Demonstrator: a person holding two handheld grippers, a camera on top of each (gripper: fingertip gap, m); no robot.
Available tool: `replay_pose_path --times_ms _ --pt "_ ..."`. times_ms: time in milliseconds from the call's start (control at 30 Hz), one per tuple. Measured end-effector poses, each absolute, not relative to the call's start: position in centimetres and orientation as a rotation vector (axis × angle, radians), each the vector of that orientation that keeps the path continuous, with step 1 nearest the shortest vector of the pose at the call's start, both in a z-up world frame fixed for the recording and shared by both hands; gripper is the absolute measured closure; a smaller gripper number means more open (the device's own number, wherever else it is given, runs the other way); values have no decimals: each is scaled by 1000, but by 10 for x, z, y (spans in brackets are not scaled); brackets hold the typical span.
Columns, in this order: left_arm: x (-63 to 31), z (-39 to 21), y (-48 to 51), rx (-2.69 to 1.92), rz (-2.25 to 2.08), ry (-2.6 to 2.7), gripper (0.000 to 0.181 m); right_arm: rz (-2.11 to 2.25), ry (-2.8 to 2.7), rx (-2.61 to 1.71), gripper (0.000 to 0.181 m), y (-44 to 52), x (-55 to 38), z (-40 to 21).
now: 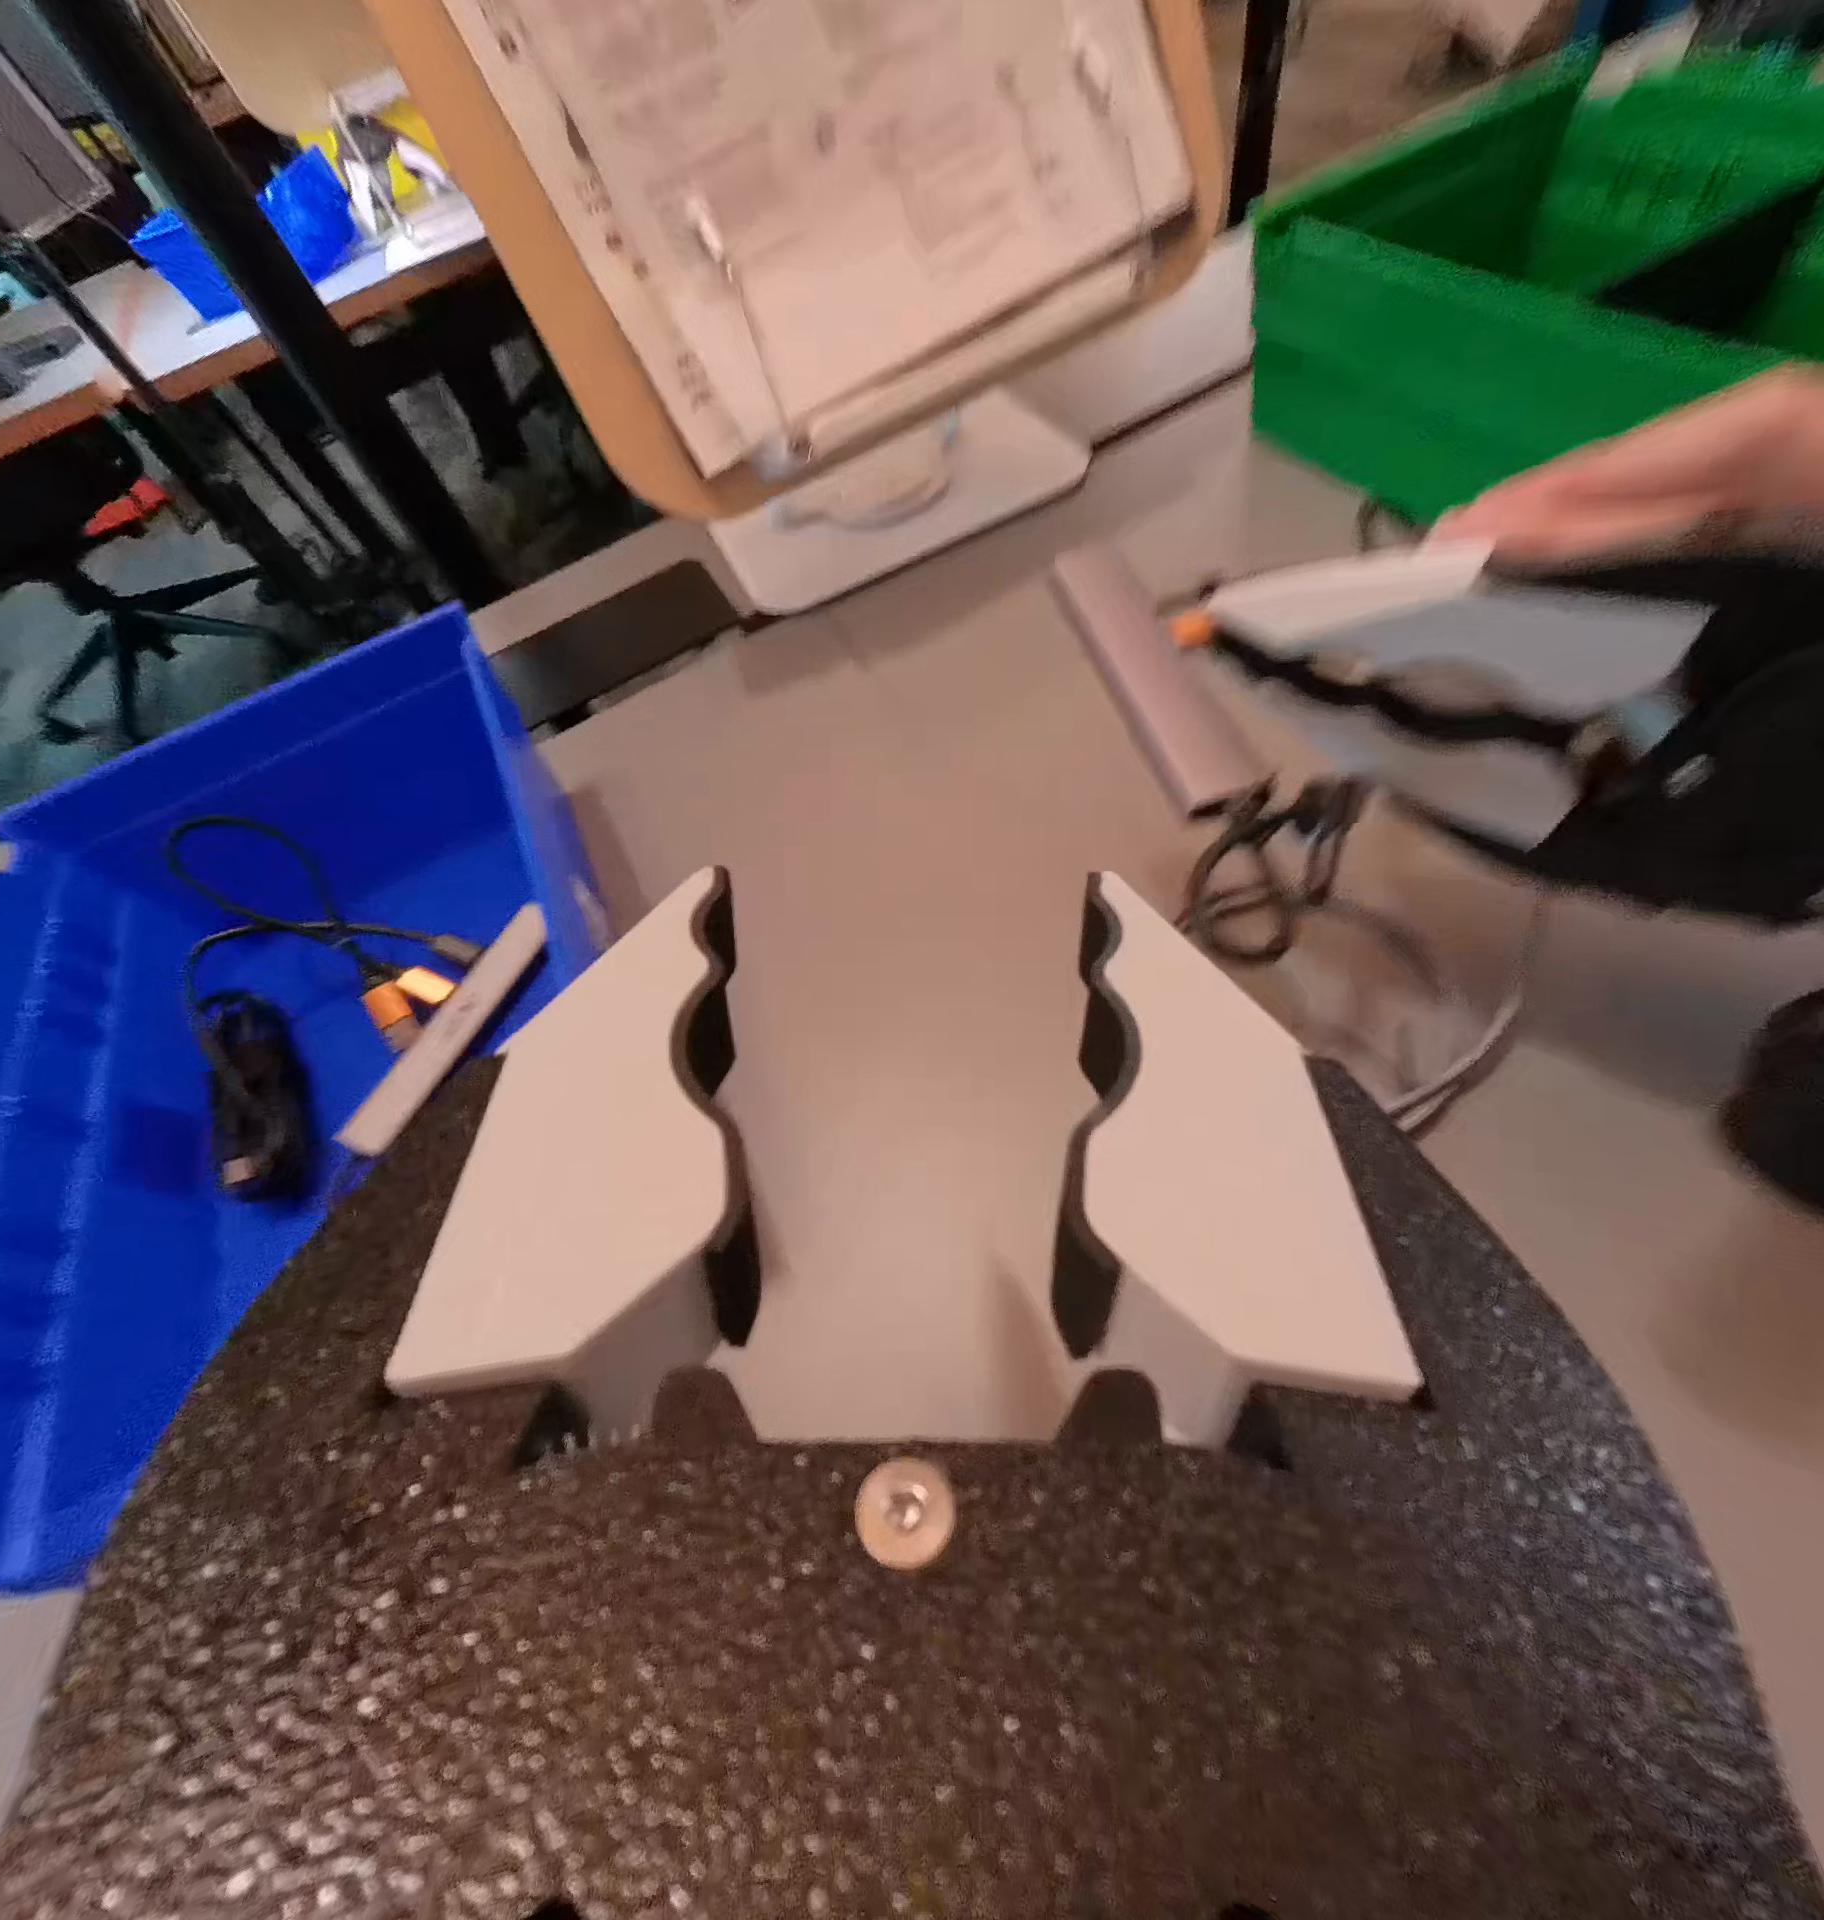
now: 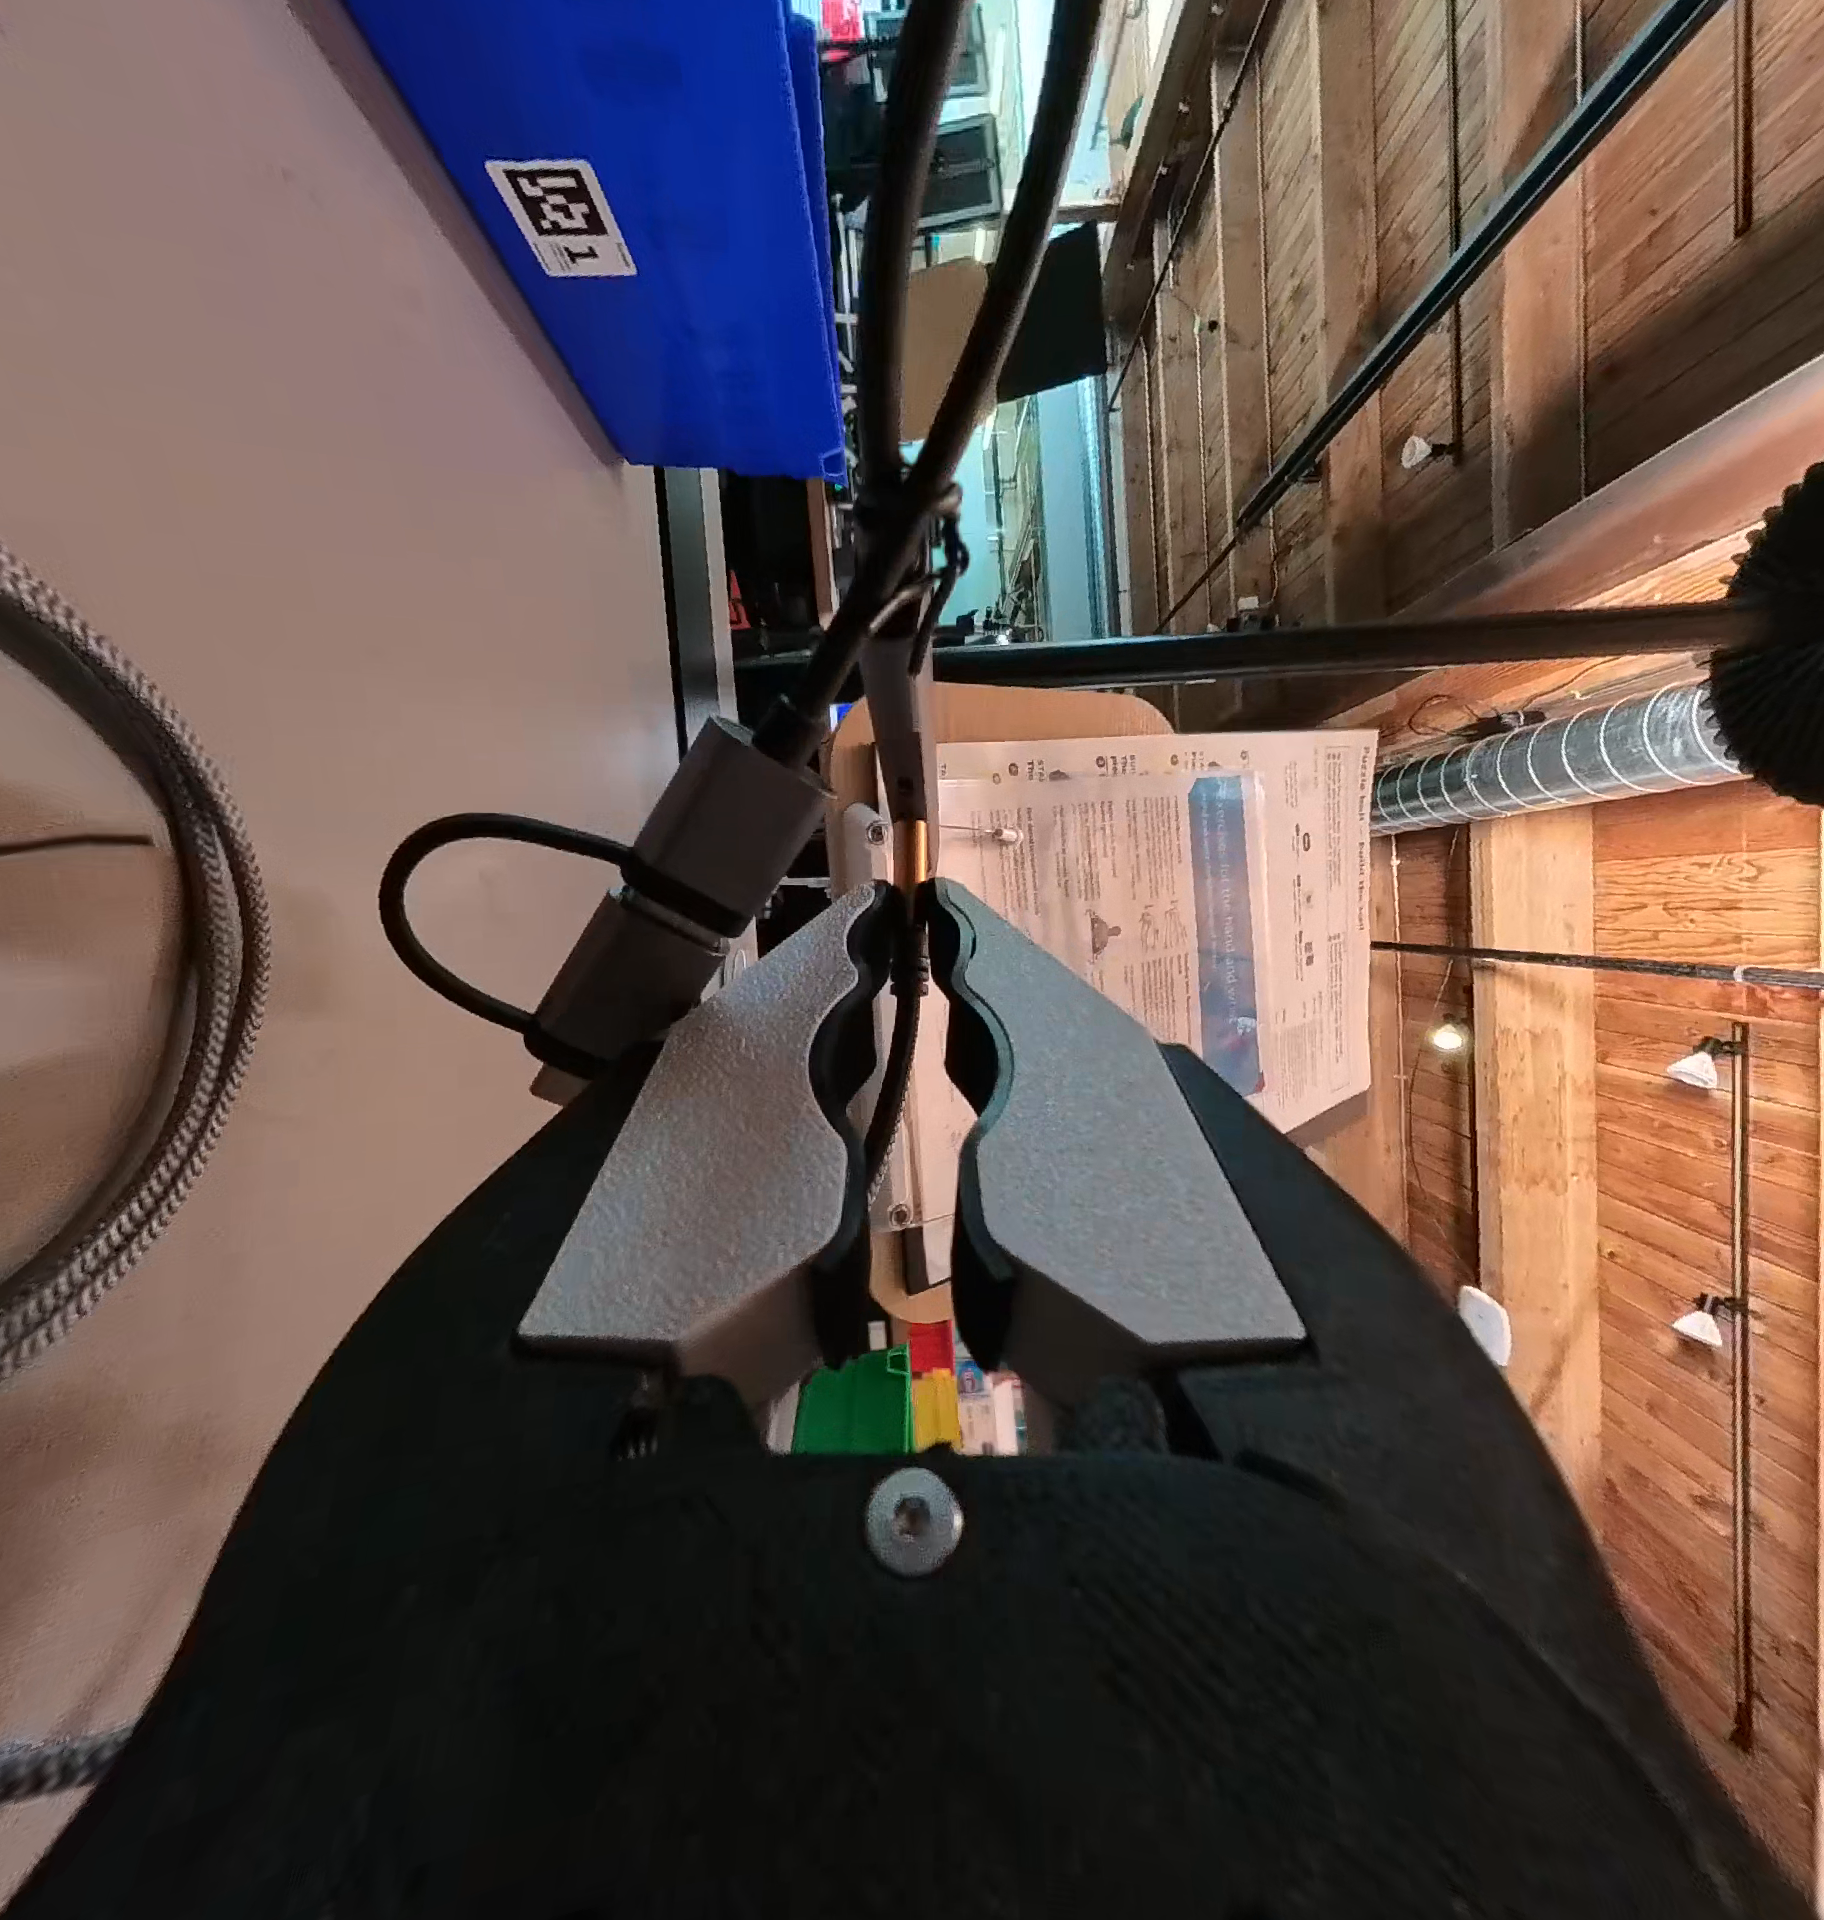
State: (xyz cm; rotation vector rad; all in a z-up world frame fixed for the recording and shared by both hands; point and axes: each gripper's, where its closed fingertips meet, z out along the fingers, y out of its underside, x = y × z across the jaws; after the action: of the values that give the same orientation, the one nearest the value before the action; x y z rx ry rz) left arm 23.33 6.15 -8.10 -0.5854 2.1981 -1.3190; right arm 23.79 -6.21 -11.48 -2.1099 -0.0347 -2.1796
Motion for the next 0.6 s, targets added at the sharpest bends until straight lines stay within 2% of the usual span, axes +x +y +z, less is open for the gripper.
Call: replay_pose_path --times_ms 100,200,300,400,600 --pt "216 -72 29 -655 -1553 2201 124 -2195 -106 -2129 177 -46 237 -119" --pt "218 -112 11 -630 -1355 2293 121 -2181 -182 -2144 177 -26 235 -127" --pt "227 -145 4 -662 -1256 2347 124 -2168 -171 -2121 177 -20 232 -125" --pt "232 -152 -2 -653 -1297 2339 157 -2112 -89 -2132 176 -28 234 -125" --pt "243 -156 -8 -507 -1300 2230 159 -1872 106 -2063 174 -34 234 -130"
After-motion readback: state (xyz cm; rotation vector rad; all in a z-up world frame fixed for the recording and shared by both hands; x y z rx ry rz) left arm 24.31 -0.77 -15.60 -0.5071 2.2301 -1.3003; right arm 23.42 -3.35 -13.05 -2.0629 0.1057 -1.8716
